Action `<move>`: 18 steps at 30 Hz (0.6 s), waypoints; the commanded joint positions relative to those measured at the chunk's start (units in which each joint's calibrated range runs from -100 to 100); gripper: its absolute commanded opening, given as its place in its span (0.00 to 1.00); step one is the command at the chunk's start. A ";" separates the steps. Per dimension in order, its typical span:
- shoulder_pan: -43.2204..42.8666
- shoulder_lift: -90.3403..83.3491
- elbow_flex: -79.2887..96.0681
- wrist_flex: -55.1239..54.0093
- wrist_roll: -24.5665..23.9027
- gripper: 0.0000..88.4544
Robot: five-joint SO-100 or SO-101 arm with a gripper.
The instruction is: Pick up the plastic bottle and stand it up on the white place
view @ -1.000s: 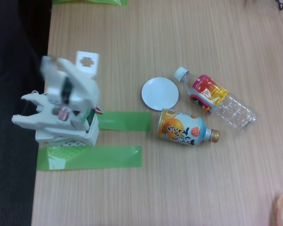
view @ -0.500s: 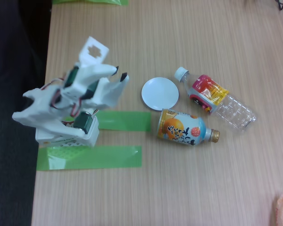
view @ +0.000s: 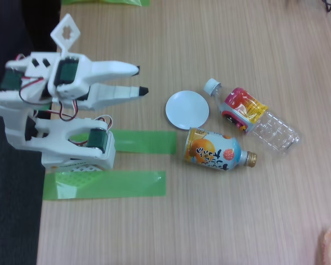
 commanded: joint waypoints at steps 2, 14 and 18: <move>-0.14 16.26 -18.43 7.95 0.13 0.27; -13.85 47.09 -45.68 23.14 0.19 0.26; -23.48 50.53 -47.40 23.66 0.19 0.26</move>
